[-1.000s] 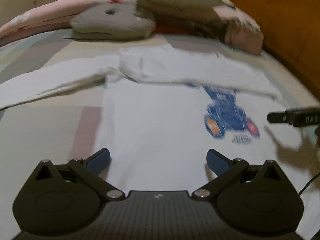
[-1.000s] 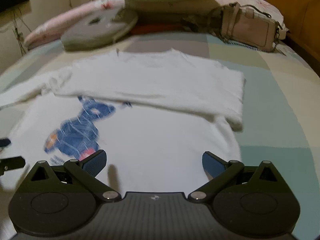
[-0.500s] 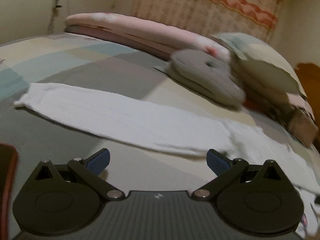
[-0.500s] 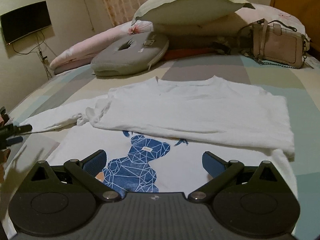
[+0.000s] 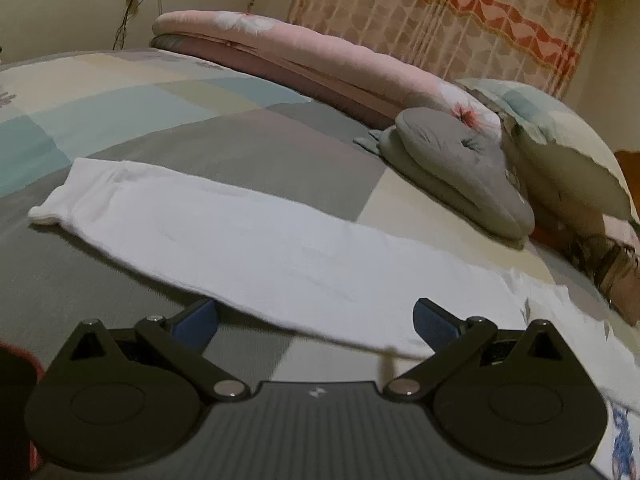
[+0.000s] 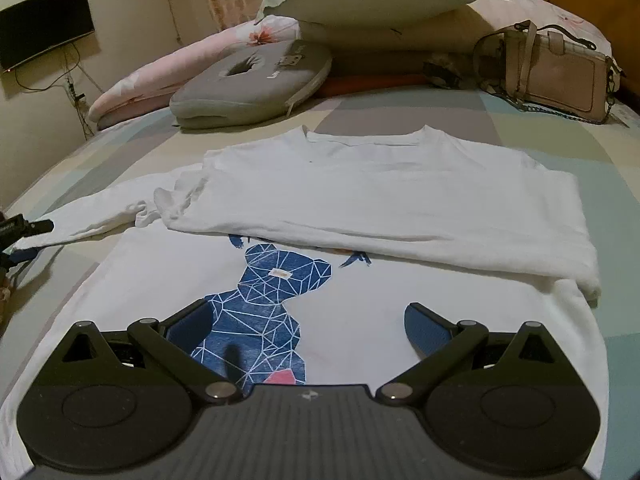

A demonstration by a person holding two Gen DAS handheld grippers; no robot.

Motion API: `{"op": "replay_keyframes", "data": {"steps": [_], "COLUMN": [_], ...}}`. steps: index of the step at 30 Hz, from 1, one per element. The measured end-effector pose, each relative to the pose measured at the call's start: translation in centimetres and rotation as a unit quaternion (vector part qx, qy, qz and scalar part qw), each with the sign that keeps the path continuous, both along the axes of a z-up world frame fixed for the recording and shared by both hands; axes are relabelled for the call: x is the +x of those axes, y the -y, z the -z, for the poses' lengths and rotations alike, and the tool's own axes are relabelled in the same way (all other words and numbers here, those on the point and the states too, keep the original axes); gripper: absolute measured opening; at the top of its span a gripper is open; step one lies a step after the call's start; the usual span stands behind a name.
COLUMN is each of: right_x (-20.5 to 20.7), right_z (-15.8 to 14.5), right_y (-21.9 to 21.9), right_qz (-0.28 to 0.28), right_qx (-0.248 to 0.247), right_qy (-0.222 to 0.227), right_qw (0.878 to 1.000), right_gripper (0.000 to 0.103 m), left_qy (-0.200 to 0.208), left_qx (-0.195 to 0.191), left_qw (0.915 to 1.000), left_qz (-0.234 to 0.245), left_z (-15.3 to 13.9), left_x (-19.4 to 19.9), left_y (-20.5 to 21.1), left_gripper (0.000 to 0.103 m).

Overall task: Fold clothes
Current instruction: 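Close the left tool on the sleeve cuff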

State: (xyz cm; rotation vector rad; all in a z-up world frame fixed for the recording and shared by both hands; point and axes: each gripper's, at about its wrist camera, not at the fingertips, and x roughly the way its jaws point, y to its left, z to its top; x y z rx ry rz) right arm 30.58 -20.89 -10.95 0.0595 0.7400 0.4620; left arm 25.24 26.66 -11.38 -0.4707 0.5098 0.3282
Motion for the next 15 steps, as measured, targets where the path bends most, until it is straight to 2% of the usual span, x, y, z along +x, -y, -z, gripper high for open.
{"op": "replay_keyframes", "data": {"steps": [15], "right_x": [0.0], "right_z": [0.0], "right_y": [-0.1], "right_qz": [-0.003], "right_qx": [-0.008], "right_qy": [0.004], "right_qw": [1.0], "right_gripper": [0.103], "left_qy": [0.047], "left_qx": [-0.05], "left_qw": [0.9953], "left_qz": [-0.069], "left_z": [0.5], "left_x": [2.7], "left_y": [-5.0], "left_gripper": [0.102]}}
